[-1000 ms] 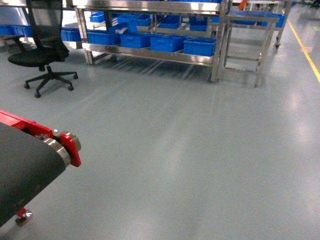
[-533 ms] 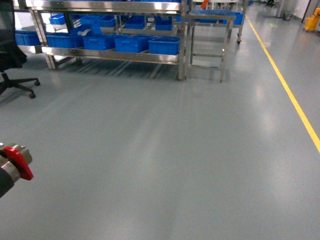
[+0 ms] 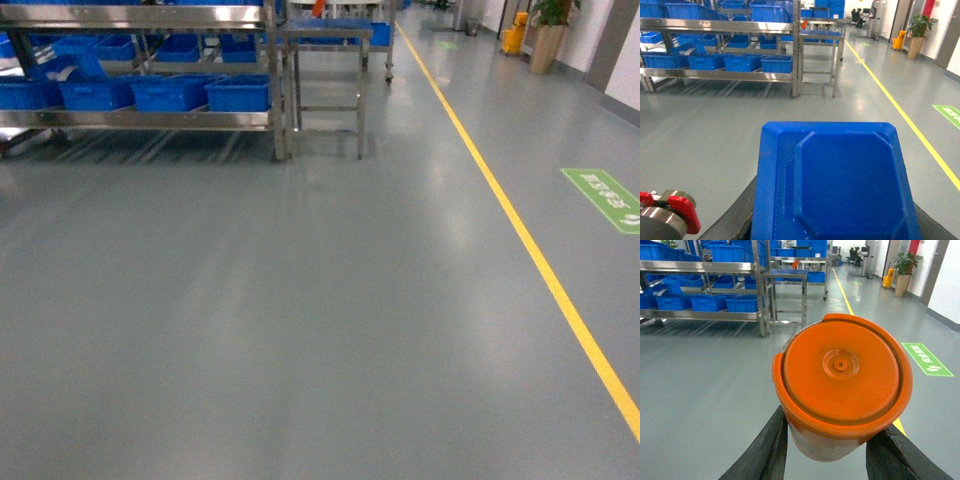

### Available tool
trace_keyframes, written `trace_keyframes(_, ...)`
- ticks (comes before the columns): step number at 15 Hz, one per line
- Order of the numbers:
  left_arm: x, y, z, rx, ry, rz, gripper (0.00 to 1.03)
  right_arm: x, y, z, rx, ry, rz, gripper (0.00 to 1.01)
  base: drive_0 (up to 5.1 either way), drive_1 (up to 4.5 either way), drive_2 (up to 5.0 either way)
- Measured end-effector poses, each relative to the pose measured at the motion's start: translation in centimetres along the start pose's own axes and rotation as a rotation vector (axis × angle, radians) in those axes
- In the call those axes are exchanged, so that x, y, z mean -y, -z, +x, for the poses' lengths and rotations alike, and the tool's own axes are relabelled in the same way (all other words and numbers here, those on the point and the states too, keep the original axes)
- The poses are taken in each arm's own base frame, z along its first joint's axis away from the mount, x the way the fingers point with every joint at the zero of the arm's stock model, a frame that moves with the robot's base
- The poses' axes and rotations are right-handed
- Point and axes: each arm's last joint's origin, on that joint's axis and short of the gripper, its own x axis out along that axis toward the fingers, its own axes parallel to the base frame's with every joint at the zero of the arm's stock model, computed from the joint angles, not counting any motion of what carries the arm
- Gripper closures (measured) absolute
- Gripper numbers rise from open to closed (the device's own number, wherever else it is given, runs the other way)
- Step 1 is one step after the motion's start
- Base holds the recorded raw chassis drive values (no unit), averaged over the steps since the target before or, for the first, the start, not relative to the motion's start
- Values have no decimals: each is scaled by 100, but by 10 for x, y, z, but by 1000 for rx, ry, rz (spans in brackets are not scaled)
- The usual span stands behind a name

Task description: Sort blue parts and orange caps into right shelf containers

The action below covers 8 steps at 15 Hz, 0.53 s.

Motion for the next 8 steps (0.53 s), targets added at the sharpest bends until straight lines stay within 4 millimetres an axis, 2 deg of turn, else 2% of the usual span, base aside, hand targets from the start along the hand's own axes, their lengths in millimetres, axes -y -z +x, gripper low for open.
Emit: trace_keyframes(8,0,0,0,0,1,0,59,0,0,0,-1,0,0,62,6,436,-424)
